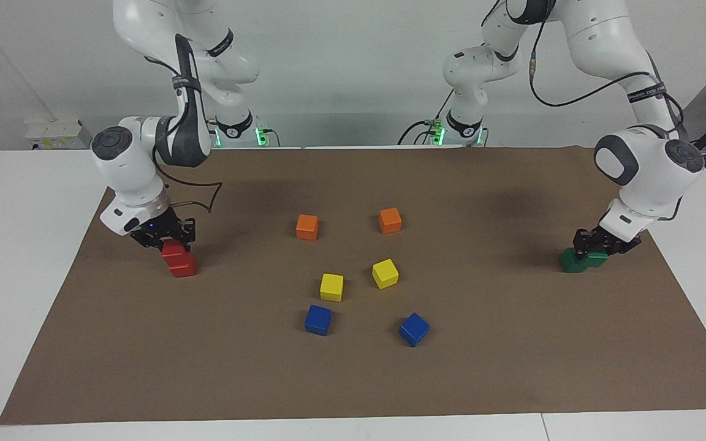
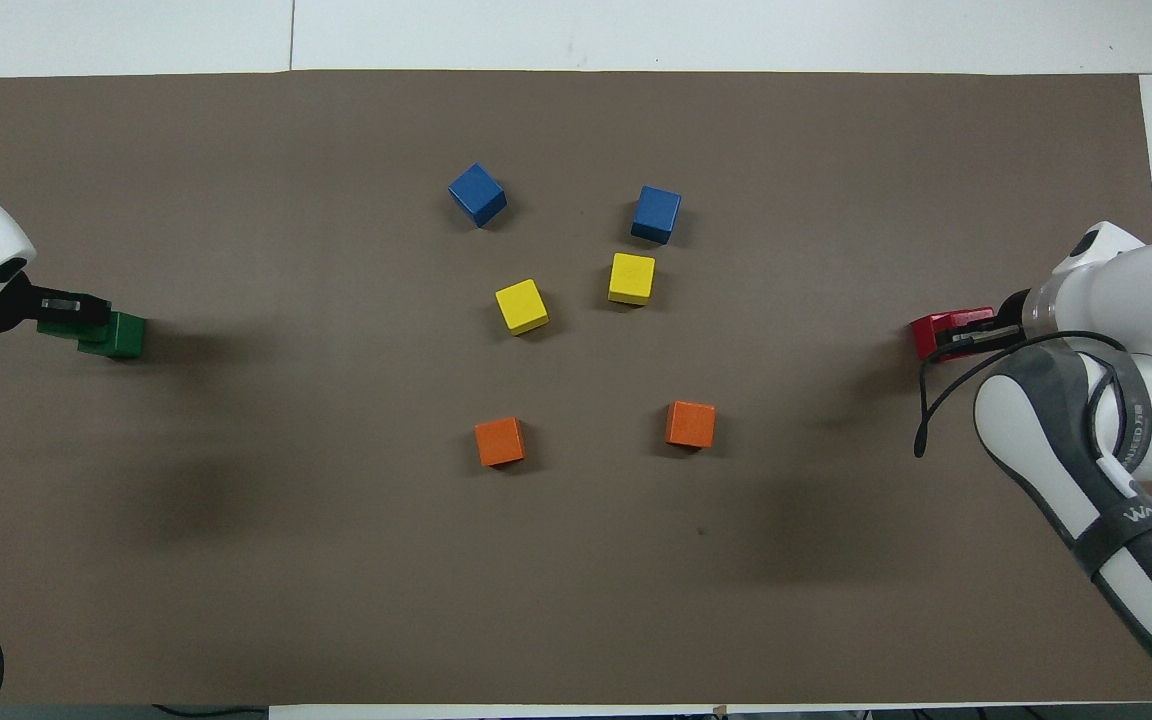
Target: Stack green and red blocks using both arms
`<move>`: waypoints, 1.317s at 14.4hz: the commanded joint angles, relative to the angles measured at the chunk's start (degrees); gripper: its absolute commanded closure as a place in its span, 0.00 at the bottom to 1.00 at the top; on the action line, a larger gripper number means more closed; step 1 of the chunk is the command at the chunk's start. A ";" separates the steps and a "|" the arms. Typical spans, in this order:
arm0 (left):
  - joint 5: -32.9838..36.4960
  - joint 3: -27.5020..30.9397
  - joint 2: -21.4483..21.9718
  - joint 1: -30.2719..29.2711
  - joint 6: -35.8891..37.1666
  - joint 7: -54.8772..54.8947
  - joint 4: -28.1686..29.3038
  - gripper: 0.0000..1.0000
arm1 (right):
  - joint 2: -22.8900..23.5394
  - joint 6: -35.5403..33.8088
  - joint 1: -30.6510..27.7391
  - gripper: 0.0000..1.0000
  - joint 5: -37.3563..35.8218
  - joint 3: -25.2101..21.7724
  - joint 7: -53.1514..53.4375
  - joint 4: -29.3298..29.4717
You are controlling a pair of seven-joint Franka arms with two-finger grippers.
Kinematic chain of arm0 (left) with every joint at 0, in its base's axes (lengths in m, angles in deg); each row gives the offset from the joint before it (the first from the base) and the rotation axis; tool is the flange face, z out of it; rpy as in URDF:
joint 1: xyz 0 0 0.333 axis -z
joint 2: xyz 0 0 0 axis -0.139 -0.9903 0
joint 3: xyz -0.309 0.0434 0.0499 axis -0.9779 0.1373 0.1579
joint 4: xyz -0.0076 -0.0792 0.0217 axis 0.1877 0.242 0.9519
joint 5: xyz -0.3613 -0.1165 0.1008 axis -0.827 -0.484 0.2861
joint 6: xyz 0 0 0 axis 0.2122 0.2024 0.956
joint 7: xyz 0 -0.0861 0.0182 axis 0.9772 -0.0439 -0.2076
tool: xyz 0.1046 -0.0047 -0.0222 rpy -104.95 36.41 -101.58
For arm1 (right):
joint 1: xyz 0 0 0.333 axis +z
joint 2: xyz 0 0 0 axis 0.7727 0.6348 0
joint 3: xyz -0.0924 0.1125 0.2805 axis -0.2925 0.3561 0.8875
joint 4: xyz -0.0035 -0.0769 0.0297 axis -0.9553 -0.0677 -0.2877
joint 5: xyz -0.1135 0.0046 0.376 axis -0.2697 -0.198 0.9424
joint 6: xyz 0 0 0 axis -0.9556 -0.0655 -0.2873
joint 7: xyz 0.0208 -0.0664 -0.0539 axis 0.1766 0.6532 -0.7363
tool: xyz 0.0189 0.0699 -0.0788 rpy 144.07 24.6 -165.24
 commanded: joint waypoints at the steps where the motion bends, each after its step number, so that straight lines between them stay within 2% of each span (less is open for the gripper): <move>1: -0.71 -0.53 3.17 -0.81 -4.16 0.94 5.44 1.00 | -1.65 0.98 -0.47 1.00 -0.15 0.49 0.98 -1.75; 3: -0.80 -0.53 3.17 -0.81 -4.43 0.94 5.62 1.00 | -1.65 0.98 -0.47 1.00 -0.15 0.49 0.98 -1.75; 4: -0.80 -0.45 3.17 -0.81 -4.43 1.02 5.62 1.00 | -1.56 1.15 -0.47 0.94 -0.15 0.49 0.98 -1.75; 5: -0.80 -0.45 3.08 -0.81 -4.52 1.11 5.62 1.00 | -1.56 1.68 -0.47 0.78 -0.15 0.49 0.98 -1.66; 6: -0.80 -0.45 2.91 -0.81 -4.52 1.72 5.62 1.00 | -1.56 1.94 -0.47 0.45 -0.15 0.49 0.98 -1.66; 7: -0.80 -0.45 2.73 -0.81 -4.61 2.42 5.62 1.00 | -1.47 2.12 -0.47 0.19 -0.15 0.49 1.07 -1.66; 8: -0.80 -0.45 2.64 -0.81 -4.61 2.60 5.54 0.99 | -1.47 2.12 -0.47 0.07 -0.15 0.49 1.07 -1.58; 9: -0.80 -0.45 2.64 -0.81 -4.61 2.69 5.54 0.83 | -1.47 2.12 -0.47 0.00 -0.15 0.49 0.98 -1.49; 10: -0.80 -0.45 2.56 -0.81 -4.61 2.69 5.54 0.69 | -1.38 2.03 -0.47 0.00 -0.15 0.49 0.98 -1.40; 12: -0.80 -0.45 2.47 -0.80 -4.70 3.04 5.54 0.16 | -0.95 0.99 -0.21 0.00 -0.15 0.49 0.98 0.17; 13: -0.80 -0.45 2.47 -0.89 -4.87 3.83 5.54 0.00 | -0.77 -0.24 -0.12 0.00 -0.15 0.75 0.98 2.10; 17: -0.80 -0.45 2.38 -1.16 -4.44 4.01 4.83 0.00 | -1.55 -9.72 3.12 0.00 0.21 0.93 6.15 9.39; 19: -0.80 -0.45 2.29 -1.16 -4.26 4.01 4.57 0.00 | -4.61 -13.95 4.10 0.00 0.47 0.93 6.78 10.73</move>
